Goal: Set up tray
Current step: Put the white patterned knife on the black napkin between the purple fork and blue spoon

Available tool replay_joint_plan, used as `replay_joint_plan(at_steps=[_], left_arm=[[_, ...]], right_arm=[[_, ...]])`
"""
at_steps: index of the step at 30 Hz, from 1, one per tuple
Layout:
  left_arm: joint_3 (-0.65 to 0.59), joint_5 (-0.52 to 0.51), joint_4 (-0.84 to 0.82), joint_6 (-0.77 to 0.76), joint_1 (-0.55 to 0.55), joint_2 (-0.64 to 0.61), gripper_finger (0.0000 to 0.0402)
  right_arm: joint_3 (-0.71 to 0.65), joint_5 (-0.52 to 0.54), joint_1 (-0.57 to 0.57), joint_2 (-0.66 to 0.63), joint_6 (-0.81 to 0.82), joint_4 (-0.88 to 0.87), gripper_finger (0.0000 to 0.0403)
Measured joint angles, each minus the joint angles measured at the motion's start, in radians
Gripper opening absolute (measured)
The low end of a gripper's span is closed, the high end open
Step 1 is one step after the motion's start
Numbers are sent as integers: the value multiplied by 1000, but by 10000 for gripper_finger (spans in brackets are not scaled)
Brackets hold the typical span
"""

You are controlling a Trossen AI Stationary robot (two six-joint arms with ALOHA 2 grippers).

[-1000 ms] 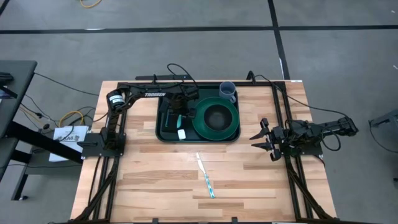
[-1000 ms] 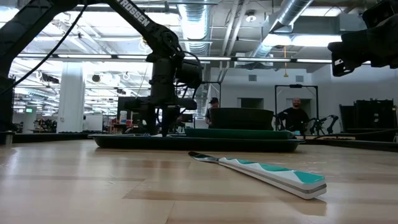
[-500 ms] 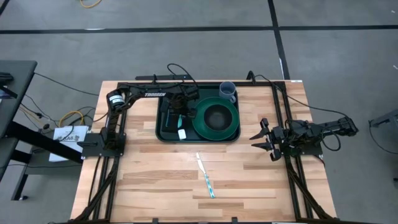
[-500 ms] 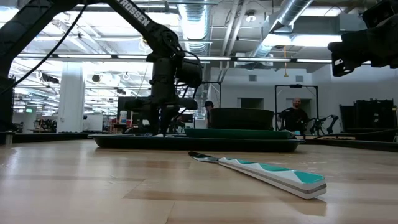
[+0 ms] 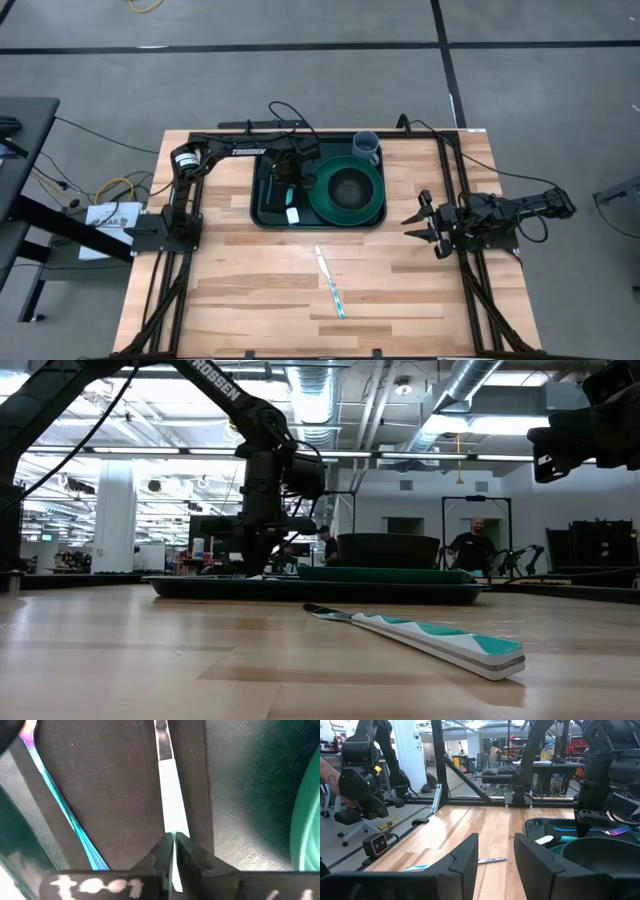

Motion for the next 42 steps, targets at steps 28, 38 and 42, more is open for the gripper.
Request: replay_joint_plan(at_steps=[28,38,42], left_arm=[[28,8,-4,19,-3,6,119],[100,6,3,8,1,6,118],[101,10,3,4,-7,6,118]], right_arm=[[0,0,0,0,0,0,118],[0,0,0,0,0,0,118],[0,0,0,0,0,0,118]])
